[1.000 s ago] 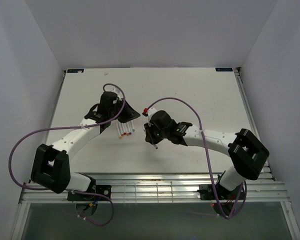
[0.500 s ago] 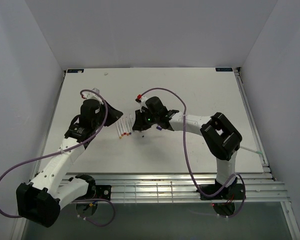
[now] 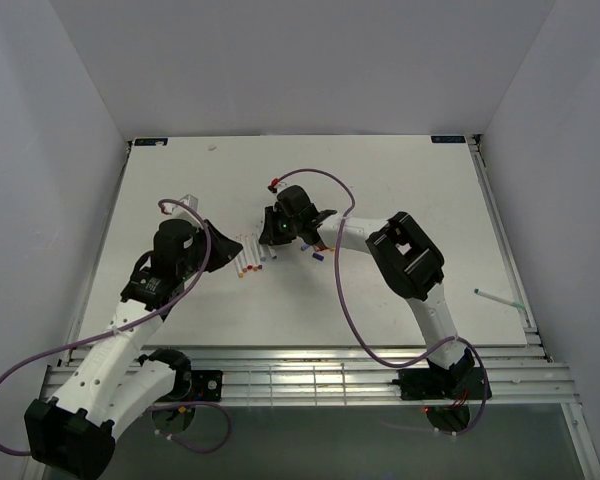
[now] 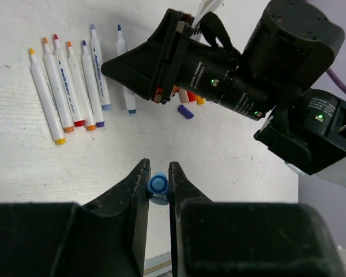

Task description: Open the pen caps

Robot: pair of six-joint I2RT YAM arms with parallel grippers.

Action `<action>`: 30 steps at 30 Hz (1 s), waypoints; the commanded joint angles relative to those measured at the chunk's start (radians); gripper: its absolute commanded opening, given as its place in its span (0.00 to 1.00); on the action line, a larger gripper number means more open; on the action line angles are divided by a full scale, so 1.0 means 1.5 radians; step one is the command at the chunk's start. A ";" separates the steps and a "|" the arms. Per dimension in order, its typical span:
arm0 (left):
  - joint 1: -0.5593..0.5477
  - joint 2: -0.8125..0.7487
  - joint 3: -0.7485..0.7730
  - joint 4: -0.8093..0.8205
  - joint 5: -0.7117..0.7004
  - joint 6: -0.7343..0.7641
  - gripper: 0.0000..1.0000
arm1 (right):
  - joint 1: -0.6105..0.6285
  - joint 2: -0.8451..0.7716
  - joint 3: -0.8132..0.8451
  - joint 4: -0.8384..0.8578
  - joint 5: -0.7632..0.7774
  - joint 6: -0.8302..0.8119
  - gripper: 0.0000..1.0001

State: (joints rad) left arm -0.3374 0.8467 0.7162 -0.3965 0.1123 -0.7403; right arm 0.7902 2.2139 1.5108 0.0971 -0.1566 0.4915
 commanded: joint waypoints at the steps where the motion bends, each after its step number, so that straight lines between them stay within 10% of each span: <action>1: 0.001 -0.014 -0.013 -0.013 0.010 0.018 0.00 | -0.007 0.007 0.028 -0.011 0.036 0.021 0.21; 18: 0.001 -0.013 -0.033 0.007 0.048 0.021 0.00 | -0.010 0.017 0.015 0.009 -0.002 0.068 0.45; 30: -0.001 0.142 -0.022 0.091 0.198 0.035 0.00 | -0.096 -0.256 -0.156 -0.009 0.002 0.037 0.54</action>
State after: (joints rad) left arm -0.3374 1.0367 0.6754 -0.3416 0.3153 -0.6880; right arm 0.7021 2.0003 1.3308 0.0818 -0.1722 0.5785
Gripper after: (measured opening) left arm 0.255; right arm 0.532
